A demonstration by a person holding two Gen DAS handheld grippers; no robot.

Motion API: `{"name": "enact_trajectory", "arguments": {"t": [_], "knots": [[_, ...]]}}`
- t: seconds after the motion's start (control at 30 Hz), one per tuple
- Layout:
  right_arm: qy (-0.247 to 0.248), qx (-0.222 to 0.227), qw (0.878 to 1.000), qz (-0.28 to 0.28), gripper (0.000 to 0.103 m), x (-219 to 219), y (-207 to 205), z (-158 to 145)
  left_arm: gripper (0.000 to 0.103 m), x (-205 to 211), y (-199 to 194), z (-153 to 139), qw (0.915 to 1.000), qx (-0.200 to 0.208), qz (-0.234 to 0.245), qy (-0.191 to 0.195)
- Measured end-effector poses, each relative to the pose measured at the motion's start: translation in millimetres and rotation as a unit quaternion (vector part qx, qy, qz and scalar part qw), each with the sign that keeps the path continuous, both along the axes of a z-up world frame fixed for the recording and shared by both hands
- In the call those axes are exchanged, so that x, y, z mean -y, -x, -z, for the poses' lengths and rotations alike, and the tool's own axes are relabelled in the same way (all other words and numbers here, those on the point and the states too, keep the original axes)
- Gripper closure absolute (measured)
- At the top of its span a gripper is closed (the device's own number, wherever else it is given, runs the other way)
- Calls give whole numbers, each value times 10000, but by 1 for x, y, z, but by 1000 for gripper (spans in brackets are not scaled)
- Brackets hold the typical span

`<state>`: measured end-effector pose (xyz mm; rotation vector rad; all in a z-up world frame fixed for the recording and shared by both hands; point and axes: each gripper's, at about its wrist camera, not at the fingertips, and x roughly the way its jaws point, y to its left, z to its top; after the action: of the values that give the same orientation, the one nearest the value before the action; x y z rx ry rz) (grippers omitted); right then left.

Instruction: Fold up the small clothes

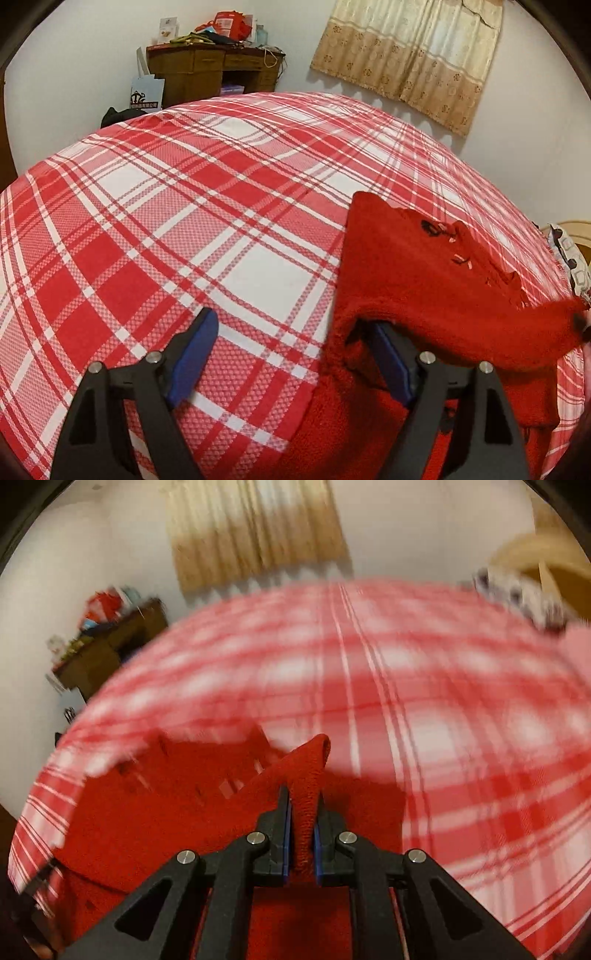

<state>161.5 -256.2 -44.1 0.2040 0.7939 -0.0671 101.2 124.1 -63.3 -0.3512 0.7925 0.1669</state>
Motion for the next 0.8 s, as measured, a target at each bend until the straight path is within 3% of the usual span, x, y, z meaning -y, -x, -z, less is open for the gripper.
{"name": "enact_trajectory", "arguments": {"t": [0.1,0.23,0.37,0.43,0.57,0.7,0.8], "knots": [[28,-342,9994,-30,92,5,8,24,18,0,0,0,10000,3,17,25],[297,-353,9989,19,72,7,26,24,16,2,0,0,10000,-6,48,-2],[265,-286,9974,607,71,26,45,14,14,2,-1,1,10000,3,75,10],[331,2,9959,846,71,28,53,2,14,2,-1,1,10000,9,74,17],[77,317,9987,400,71,11,57,-16,11,3,-2,1,9999,-8,103,-24],[477,65,9988,-111,71,-24,46,-2,11,4,-2,1,9999,-8,100,-30],[149,-451,9988,-107,71,-23,35,26,11,4,-2,1,9999,-2,102,-16]]}}
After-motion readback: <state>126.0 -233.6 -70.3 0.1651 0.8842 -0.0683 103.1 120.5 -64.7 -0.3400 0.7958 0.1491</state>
